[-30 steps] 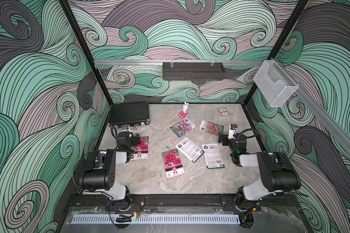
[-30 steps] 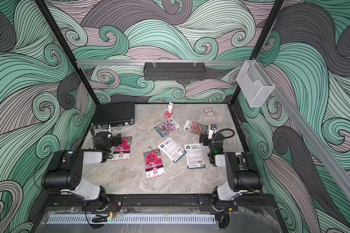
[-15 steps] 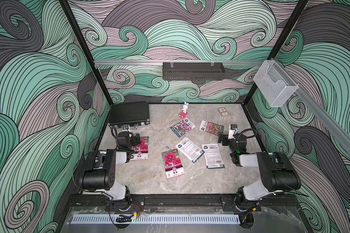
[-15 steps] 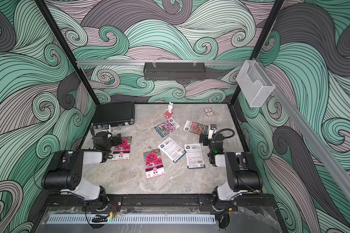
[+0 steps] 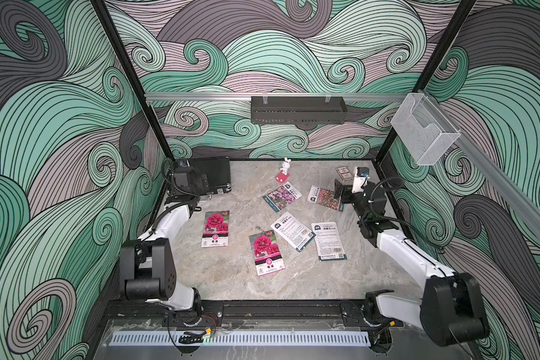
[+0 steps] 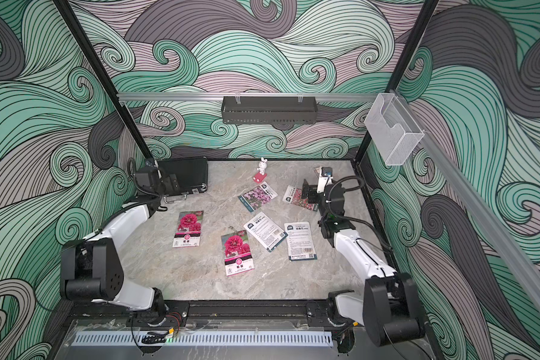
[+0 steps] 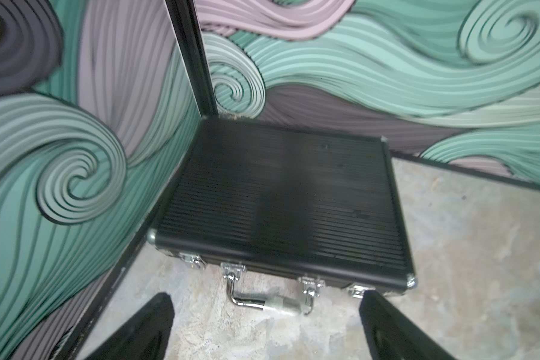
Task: Arrange the seed packets in a row
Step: Adjust the seed packet at the center of the board.
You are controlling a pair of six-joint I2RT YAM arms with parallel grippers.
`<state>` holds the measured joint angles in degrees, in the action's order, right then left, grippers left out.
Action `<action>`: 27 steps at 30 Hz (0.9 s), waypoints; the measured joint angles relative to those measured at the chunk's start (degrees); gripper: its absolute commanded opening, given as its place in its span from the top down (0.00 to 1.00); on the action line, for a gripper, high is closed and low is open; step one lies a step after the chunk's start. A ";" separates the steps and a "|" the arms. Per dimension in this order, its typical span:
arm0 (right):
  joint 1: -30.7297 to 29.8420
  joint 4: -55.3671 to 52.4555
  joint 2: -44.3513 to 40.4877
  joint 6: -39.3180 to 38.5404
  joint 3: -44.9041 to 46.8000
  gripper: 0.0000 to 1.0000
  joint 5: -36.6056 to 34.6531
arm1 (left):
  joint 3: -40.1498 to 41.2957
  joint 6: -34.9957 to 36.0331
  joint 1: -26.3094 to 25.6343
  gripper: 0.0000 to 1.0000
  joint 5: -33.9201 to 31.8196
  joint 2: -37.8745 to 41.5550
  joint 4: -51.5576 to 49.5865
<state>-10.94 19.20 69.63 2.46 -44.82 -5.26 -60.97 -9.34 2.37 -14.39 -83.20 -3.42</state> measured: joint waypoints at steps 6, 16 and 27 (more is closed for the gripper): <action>-10.71 -17.25 -1.99 7.56 -7.98 0.00 10.49 | -0.24 -5.66 -8.11 0.08 0.94 11.28 -16.31; -29.03 -36.35 -4.72 16.35 -4.15 0.01 19.39 | 7.91 -11.98 -10.67 0.10 15.08 16.94 -34.12; -32.22 -37.00 3.04 18.10 -5.97 0.00 22.08 | 14.08 -15.69 -11.17 0.10 20.02 12.39 -36.76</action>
<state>-43.16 -17.80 72.66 20.56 -50.78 16.82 -46.89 -25.04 -8.80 5.63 -70.81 -40.18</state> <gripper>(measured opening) 0.995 0.901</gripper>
